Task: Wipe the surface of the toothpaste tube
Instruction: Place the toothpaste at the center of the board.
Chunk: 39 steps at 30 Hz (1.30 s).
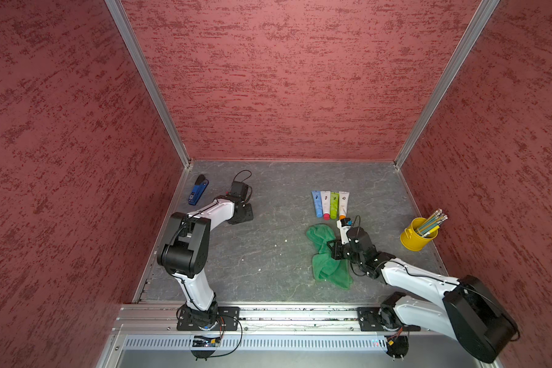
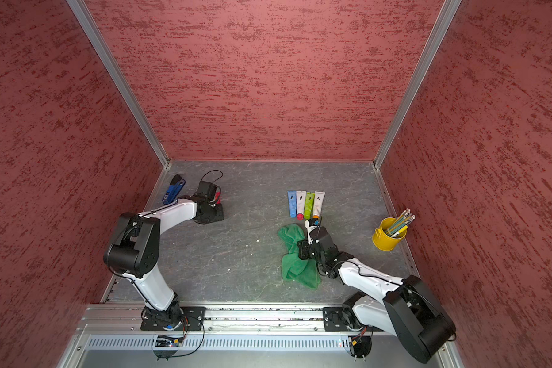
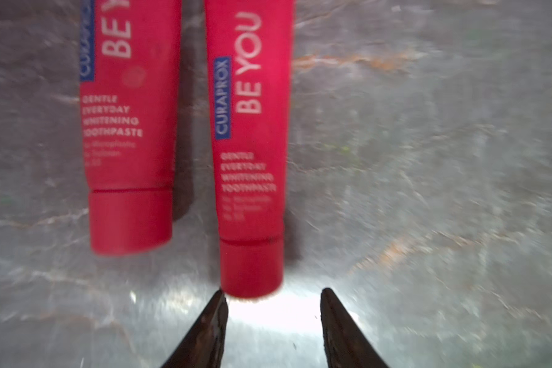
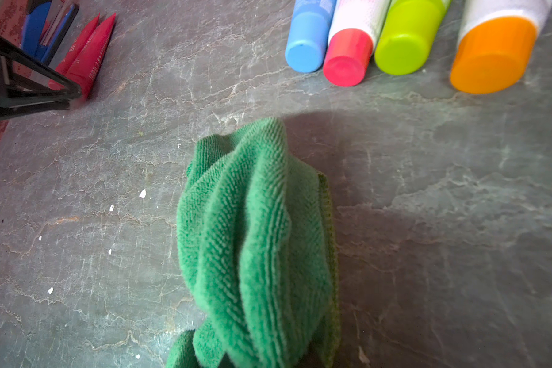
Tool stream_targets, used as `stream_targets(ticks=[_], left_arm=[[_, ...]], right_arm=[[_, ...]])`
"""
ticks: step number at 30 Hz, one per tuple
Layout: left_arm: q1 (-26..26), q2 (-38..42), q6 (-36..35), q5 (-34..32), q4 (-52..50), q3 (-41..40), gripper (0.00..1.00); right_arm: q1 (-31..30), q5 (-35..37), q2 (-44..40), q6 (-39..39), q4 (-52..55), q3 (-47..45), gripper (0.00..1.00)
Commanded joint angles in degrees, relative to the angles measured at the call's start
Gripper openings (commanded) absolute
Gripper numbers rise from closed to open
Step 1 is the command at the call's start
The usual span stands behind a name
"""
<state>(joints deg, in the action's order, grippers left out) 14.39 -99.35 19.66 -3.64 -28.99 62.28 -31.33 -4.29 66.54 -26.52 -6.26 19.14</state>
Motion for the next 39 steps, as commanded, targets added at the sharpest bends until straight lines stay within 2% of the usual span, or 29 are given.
stream_targets(ticks=[1,4,7,11,16,28,39], left_arm=[[2.65,3.88,-0.52,-4.49,-3.8,4.31,0.49],[3.14,3.46,-0.85,-3.57,-3.87,7.18,0.49],[2.93,-0.5,-1.53,-1.72,-3.22,10.5,0.49],[0.31,-7.24,-1.69,2.16,-1.64,13.2,0.49],[-2.08,-10.94,-2.04,5.08,-0.36,13.22,0.48],[-3.64,-13.22,-3.44,5.41,0.87,13.72,0.49],[-3.82,-17.31,-4.19,2.91,0.7,17.77,0.49]], right_arm=[[0.31,0.0,0.48,0.86,-1.21,0.73,0.0],[0.25,-0.28,0.82,0.96,-1.38,0.82,0.0],[0.22,-0.36,0.95,1.03,-1.38,0.91,0.0],[0.23,-0.79,1.11,1.12,-1.46,0.9,0.0],[0.22,-1.41,2.04,1.4,-1.61,1.16,0.0],[0.15,-1.37,2.17,1.39,-1.56,1.25,0.0],[0.04,-1.77,3.02,1.63,-1.72,1.52,0.0]])
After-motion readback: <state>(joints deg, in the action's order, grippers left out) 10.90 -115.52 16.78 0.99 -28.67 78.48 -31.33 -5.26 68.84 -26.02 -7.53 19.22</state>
